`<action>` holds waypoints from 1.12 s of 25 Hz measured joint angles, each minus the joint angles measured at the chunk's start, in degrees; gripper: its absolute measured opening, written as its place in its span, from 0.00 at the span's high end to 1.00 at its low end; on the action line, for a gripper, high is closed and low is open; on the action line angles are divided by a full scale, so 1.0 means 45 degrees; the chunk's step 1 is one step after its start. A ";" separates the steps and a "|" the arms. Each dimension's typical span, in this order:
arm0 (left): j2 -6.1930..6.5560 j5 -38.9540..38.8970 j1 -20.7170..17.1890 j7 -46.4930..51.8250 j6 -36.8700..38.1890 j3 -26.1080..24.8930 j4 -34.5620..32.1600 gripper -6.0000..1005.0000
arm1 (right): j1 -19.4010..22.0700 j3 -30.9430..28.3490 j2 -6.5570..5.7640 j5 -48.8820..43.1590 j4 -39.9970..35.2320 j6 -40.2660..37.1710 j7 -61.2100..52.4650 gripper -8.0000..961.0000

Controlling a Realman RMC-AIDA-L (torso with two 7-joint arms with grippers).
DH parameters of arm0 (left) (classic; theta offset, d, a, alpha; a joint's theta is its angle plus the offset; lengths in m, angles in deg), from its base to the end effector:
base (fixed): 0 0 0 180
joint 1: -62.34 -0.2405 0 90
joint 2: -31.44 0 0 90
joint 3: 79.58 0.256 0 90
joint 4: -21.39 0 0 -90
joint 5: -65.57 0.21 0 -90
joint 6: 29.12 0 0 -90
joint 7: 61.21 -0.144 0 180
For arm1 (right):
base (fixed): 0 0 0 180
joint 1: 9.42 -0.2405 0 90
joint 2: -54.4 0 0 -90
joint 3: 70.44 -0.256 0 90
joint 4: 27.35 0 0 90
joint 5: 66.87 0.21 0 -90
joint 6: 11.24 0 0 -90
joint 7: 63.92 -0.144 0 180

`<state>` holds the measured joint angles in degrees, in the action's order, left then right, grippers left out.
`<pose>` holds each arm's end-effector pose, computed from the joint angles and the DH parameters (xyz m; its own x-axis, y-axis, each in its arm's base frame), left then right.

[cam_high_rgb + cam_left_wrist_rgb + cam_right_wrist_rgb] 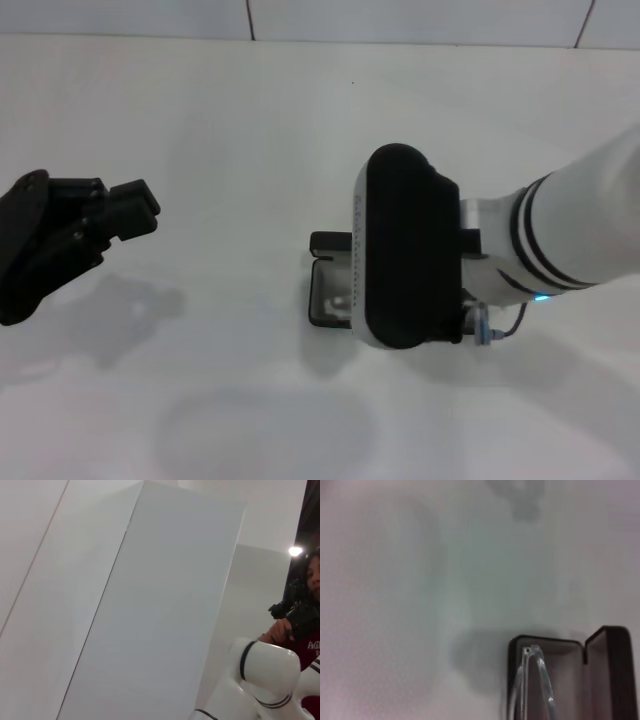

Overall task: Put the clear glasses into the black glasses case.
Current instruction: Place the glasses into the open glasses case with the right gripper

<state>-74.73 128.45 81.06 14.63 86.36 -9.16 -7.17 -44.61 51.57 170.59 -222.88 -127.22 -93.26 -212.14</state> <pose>-0.2579 0.2505 0.0757 0.4707 0.2580 0.8437 0.2632 -0.9538 0.1448 0.0837 0.2797 -0.0743 0.8649 0.0876 0.4942 0.2456 -0.9325 -0.2646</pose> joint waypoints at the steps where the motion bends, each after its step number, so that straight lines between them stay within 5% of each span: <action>1: 0.0000 -0.0012 -0.0010 0.0002 -0.0001 -0.0002 0.0000 0.89 | 0.0007 0.0104 -0.0001 -0.0157 0.0000 0.0156 -0.0036 0.90; 17: -0.0121 0.0102 -0.0283 0.0000 -0.0039 -0.0500 0.0018 0.88 | 0.0217 0.2719 0.0000 -0.3242 0.0605 0.1999 -0.1953 0.90; 28: -0.0134 0.0109 -0.0294 -0.0010 -0.0038 -0.0492 0.0061 0.87 | 0.0371 0.2824 0.0000 -0.3280 0.0918 0.2412 -0.1996 0.90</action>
<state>-75.33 128.94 79.74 14.58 86.18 -11.38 -6.90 -42.94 64.28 170.59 -237.64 -123.09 -82.41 -221.12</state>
